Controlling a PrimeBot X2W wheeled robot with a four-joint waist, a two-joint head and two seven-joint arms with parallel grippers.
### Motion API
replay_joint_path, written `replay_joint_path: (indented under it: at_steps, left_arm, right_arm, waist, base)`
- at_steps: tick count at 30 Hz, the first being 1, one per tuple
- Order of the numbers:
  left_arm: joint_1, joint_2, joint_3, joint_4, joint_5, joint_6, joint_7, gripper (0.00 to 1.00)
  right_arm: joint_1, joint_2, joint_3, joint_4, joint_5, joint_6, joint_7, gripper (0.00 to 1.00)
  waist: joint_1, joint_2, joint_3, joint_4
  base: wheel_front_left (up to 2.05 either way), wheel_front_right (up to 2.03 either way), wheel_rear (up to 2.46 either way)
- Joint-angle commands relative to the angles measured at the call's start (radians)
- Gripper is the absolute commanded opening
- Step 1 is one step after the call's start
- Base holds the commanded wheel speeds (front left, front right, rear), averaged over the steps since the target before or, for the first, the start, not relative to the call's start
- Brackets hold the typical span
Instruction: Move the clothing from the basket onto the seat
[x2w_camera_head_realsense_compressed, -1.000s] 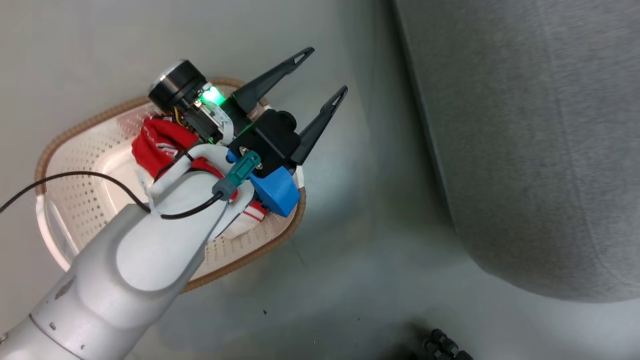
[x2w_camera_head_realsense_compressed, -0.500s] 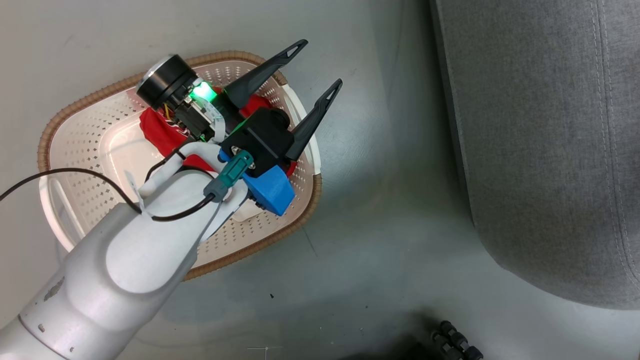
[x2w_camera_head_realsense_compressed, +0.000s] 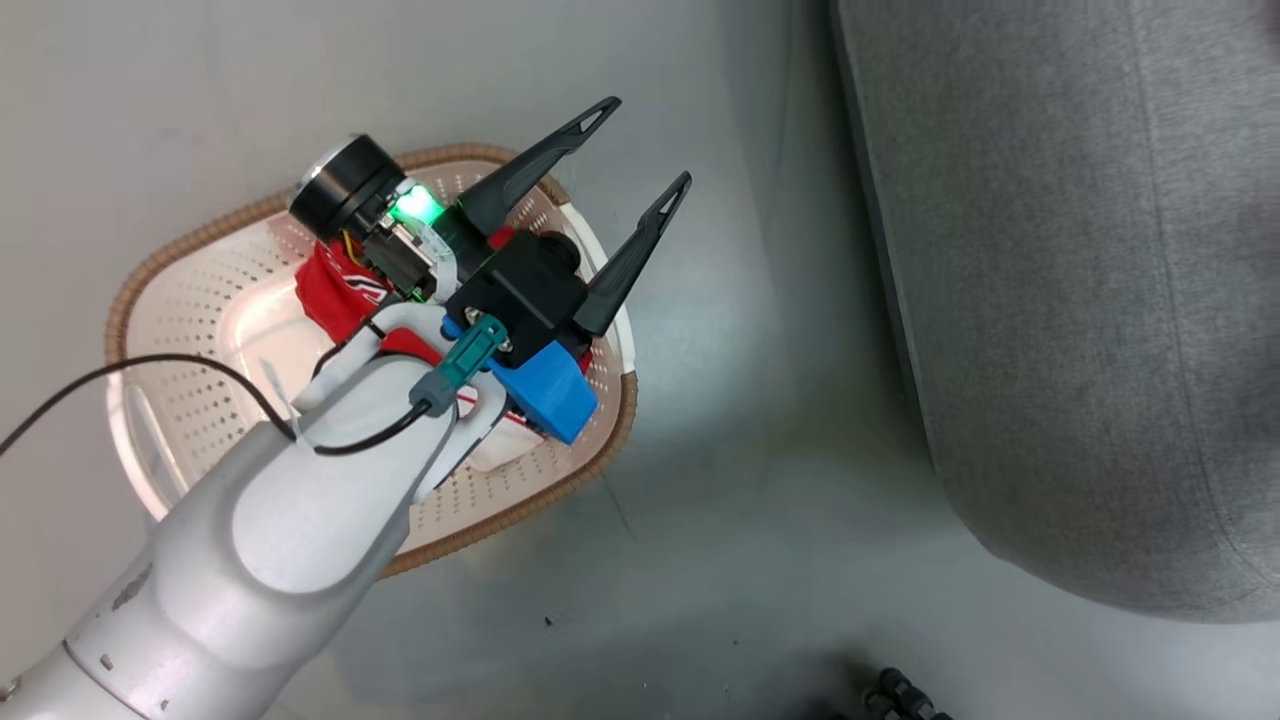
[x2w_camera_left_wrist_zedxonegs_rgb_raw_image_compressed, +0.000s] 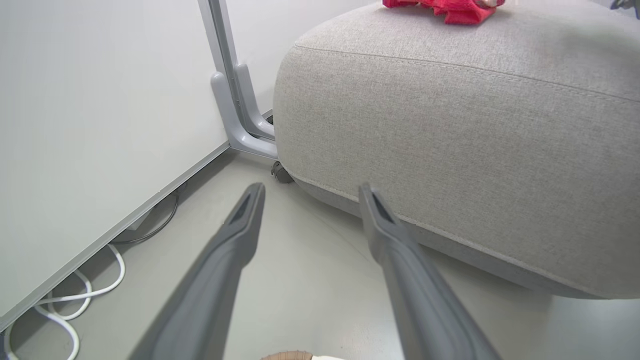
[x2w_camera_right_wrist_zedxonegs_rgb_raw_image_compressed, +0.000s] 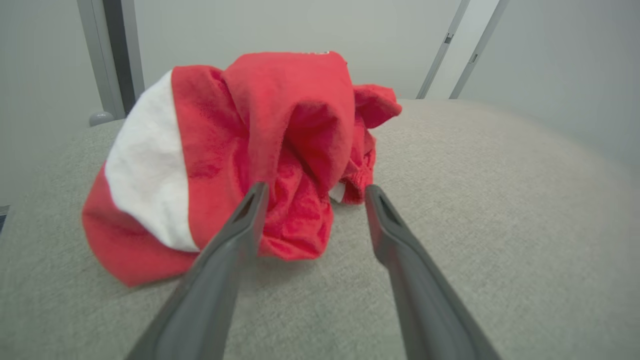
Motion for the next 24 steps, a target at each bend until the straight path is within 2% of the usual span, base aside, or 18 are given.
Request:
replay_joint_path:
  at_steps: [1,7,14,24]
  left_arm:
    - [0.020,0.000,-0.002,0.011,-0.006,0.006,-0.015,1.00]
    - [0.059,-0.031,0.015,0.052,-0.044,0.022,-0.059,1.00]
    - [0.123,-0.060,0.077,0.090,-0.103,0.054,-0.091,1.00]
    - [0.281,-0.084,0.270,0.035,-0.124,0.093,-0.095,1.00]
  right_arm:
    - [0.036,0.011,0.002,-0.017,-0.002,-0.001,-0.001,1.00]
    - [0.153,0.037,0.053,-0.125,-0.027,-0.001,-0.001,1.00]
    - [0.231,0.058,0.192,-0.213,-0.035,-0.001,-0.001,1.00]
    - [0.321,0.080,0.390,-0.266,-0.026,-0.001,-0.001,1.00]
  waist:
    - [-0.0001,0.0000,-0.039,0.001]
    - [-0.0001,0.0000,-0.147,0.010]
    - [-0.0001,0.0000,-0.274,0.049]
    - [-0.0001,0.0000,-0.444,0.165]
  base:
    - [0.00,0.00,0.00]
    - [0.00,0.00,0.00]
    - [0.00,0.00,0.00]
    - [0.00,0.00,0.00]
